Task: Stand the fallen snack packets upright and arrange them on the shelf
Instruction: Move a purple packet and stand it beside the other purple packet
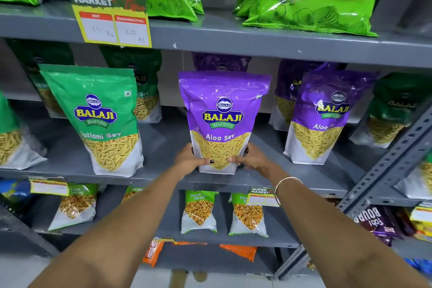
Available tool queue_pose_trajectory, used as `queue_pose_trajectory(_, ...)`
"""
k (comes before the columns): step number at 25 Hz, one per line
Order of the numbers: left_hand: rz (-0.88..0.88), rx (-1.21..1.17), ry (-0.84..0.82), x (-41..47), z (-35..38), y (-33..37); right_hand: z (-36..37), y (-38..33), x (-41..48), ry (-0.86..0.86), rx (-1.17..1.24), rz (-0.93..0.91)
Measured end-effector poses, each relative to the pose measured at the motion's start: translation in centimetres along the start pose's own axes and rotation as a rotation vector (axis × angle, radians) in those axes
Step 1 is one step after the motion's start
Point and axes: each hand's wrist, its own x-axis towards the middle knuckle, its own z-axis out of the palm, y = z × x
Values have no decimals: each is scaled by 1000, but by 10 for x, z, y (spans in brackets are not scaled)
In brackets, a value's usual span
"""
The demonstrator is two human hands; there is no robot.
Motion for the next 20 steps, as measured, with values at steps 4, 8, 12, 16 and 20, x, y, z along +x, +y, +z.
queue_pose_trajectory(4,6,38,-12,-18,-3,4,6,3,-14,39,-51,37)
queue_pose_trajectory(8,20,93,-1,-26,-2,6,10,1,-23,35,-77,39)
queue_pose_trajectory(12,26,111,1,-28,-1,5,11,3,-26,47,-99,32)
queue_pose_trajectory(16,36,120,8,-30,1,4,11,2,-24,16,-72,33)
queue_pose_trajectory(20,29,128,1,-29,0,6,11,1,-26,-3,-65,21)
